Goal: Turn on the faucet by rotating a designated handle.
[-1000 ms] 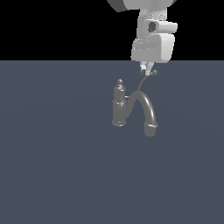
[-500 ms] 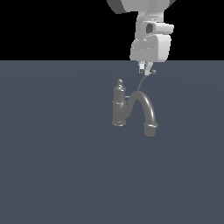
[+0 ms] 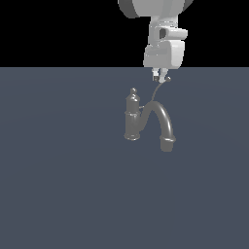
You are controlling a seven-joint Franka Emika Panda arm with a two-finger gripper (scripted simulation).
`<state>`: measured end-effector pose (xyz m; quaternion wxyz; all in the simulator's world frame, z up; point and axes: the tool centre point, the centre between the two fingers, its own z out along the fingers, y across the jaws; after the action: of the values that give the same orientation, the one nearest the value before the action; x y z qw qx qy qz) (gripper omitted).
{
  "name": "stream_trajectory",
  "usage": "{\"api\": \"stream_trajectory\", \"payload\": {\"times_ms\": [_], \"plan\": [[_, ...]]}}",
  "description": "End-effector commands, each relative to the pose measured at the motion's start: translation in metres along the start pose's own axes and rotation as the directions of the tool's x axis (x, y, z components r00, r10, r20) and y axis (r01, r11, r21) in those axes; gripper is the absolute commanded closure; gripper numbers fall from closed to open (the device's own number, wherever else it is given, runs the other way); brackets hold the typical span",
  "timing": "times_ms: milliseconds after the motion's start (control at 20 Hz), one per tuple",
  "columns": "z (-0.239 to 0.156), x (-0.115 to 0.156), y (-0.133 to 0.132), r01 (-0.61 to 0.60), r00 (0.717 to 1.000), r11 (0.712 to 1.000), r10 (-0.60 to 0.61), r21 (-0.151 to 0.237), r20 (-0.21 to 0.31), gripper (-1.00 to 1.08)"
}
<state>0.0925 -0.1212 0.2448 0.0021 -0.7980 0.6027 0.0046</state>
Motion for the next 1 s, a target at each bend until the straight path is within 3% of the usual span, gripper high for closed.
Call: {"api": "stream_trajectory", "payload": {"times_ms": [0, 950], "plan": [[0.001, 0.006, -0.006, -0.008, 1.000, 1.000, 0.008, 0.003, -0.004, 1.08], [0.001, 0.020, -0.047, -0.029, 1.000, 1.000, 0.029, 0.003, -0.009, 1.08]]}}
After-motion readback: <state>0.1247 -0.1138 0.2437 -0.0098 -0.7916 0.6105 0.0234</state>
